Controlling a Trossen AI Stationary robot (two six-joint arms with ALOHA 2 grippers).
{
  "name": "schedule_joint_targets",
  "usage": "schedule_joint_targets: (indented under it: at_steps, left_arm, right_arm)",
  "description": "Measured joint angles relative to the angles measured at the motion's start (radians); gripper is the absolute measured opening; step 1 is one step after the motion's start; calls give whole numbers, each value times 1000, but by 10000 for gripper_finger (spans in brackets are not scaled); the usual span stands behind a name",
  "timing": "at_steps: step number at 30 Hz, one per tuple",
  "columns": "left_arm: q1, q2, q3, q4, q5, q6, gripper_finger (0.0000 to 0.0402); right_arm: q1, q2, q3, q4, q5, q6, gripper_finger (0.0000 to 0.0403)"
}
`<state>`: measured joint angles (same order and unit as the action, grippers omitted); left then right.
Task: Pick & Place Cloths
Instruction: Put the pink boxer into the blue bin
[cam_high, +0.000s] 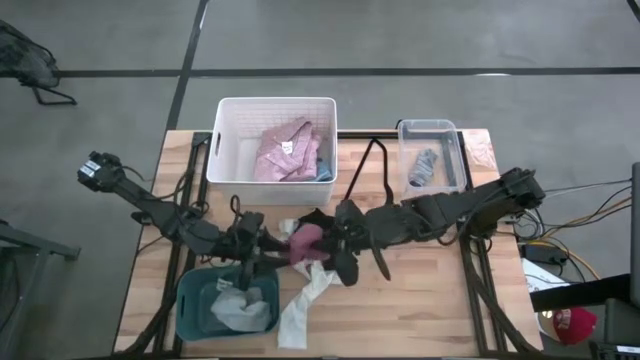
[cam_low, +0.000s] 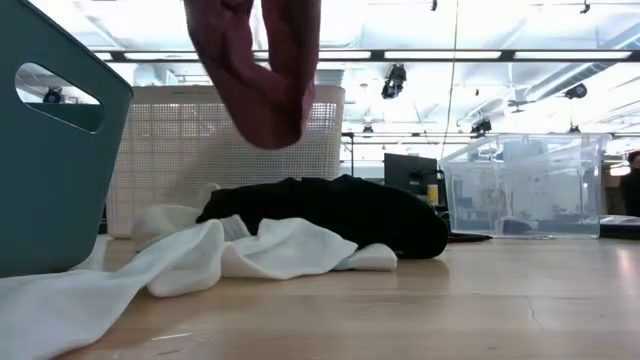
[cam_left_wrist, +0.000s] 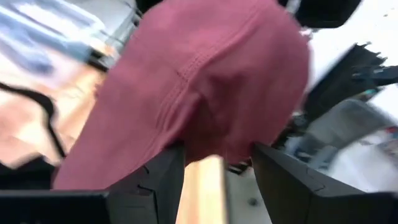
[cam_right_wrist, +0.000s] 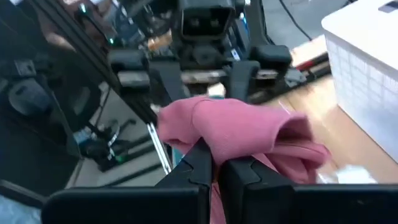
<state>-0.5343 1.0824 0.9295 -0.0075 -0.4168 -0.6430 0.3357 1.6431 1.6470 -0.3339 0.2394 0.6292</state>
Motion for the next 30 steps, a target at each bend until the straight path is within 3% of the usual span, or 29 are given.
schedule_joint_targets:
  at_steps: [3, 11, 21, 25, 30]
  left_arm:
    - [0, 0, 0, 10, -73, 54, 191]
    - [0, 0, 1, 177, -71, 97, 191]
    - [3, 0, 1, 235, -54, 154, 184]
    - [3, -2, 1, 264, -9, 152, 139]
    - [2, -3, 1, 271, 43, 144, 22]
  right_arm:
    - [-4, 24, 34, 37, 0, -2, 9]
    - [-24, 112, 160, 32, -11, -4, 9]
    - [-48, 325, 448, 27, -229, -8, 8]
    - [-51, 405, 572, 8, -258, -35, 8]
    - [-56, 463, 690, -42, -254, -69, 14]
